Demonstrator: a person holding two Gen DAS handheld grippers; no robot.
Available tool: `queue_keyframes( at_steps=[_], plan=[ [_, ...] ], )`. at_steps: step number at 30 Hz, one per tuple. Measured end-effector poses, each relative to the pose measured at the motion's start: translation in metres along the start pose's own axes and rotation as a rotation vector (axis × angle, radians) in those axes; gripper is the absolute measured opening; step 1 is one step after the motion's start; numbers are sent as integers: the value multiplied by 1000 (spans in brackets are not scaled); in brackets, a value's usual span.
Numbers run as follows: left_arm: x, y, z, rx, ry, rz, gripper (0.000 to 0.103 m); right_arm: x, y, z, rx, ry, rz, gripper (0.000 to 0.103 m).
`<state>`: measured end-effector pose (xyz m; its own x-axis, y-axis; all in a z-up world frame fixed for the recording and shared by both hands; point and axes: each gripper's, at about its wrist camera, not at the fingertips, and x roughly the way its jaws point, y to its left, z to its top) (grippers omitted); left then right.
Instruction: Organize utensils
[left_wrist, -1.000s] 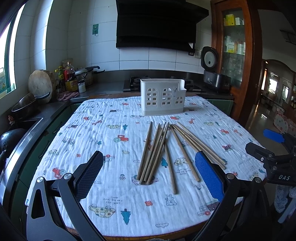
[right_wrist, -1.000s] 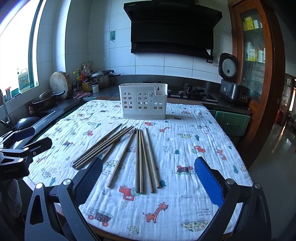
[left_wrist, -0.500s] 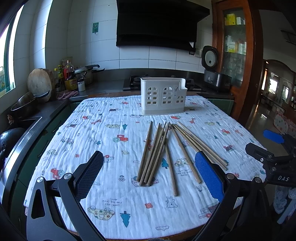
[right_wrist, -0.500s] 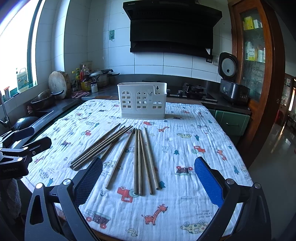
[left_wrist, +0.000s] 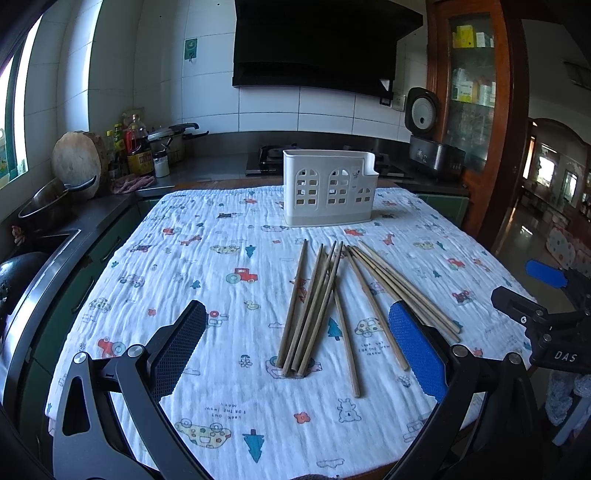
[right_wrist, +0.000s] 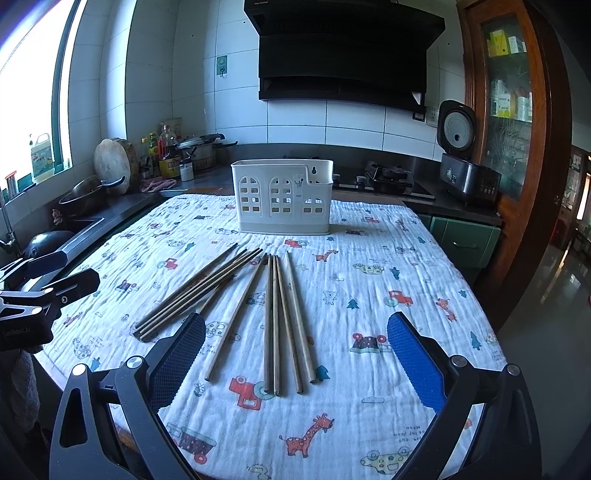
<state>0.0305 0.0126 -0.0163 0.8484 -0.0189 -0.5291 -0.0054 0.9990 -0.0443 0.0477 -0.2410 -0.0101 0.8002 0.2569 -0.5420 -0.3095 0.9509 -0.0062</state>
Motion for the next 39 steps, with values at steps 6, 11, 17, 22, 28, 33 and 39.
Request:
queue_keyframes(
  at_steps=[6,11,17,22,28,33,39],
  plan=[
    [8,3,3,7,14,1,92,4,-1,1,-3,4,1,92],
    [13,7,6,3,30,-3,84,12,-4,1,-14,26,7,83],
    [24,12,4,2,70,-27,60,25,-11,-7,-28,74,24,69],
    [35,19,-1,0,109,-46,43,37,-19,-13,-26,119,29,59],
    [53,27,-11,13,173,-58,31,53,-24,-20,-28,173,44,47],
    [67,29,-12,16,213,-78,27,65,-25,-22,-28,201,61,41],
    [83,24,-8,29,240,-97,27,80,-24,-22,-42,229,64,40]
  ],
)
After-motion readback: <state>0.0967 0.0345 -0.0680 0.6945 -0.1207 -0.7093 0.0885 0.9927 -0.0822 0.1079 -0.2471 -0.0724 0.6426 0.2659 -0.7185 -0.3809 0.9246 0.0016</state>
